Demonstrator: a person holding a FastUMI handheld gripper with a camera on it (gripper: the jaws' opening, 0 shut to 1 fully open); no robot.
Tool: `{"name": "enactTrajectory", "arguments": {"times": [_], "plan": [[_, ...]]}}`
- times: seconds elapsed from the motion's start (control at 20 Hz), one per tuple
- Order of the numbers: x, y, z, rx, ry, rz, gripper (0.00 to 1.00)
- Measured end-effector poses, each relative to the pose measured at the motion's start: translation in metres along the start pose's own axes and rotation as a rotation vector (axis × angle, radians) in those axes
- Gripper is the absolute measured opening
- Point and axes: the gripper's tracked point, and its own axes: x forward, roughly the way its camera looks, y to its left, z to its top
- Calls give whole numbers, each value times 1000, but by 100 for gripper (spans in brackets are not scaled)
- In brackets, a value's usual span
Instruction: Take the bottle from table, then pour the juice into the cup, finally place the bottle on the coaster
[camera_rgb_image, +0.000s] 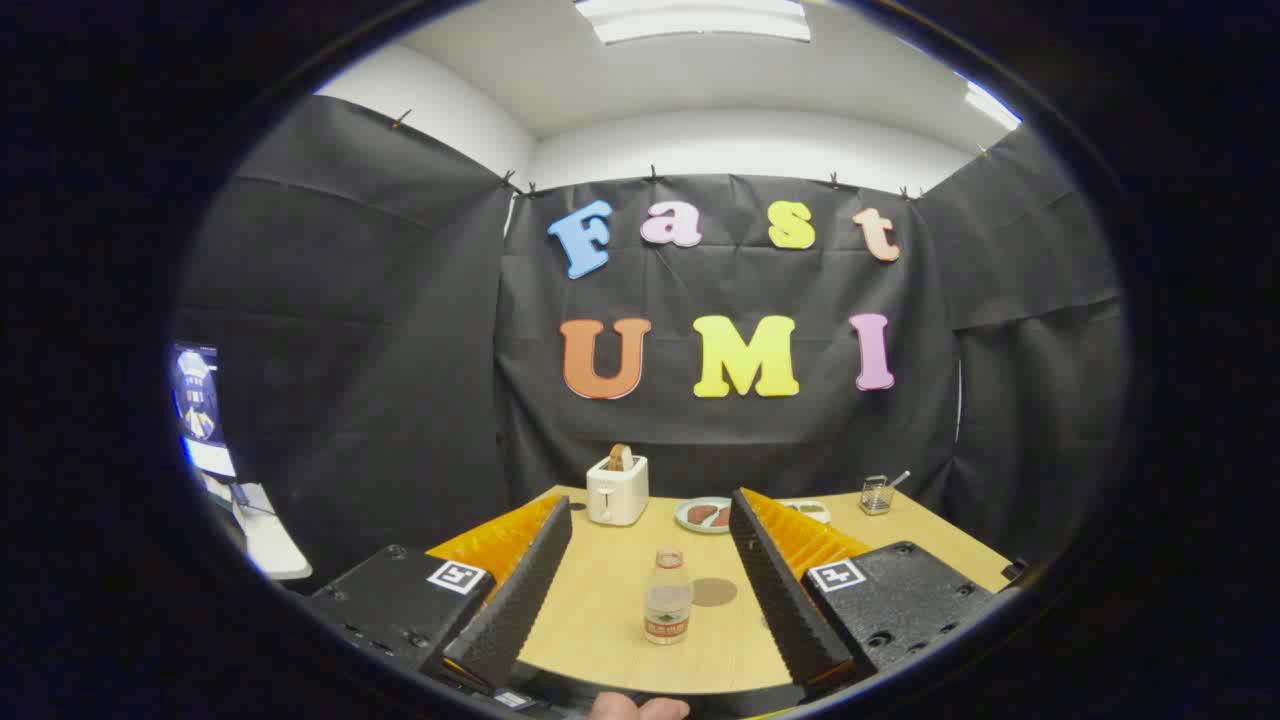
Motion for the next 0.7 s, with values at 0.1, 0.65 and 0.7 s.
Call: {"name": "enactTrajectory", "arguments": {"times": [0.1, 0.65, 0.7], "plan": [[-2, 2, 1, 3, -2, 4, 100], [1, 0, -1, 7, 7, 1, 100], [1, 1, -1, 8, 8, 2, 100]]}}
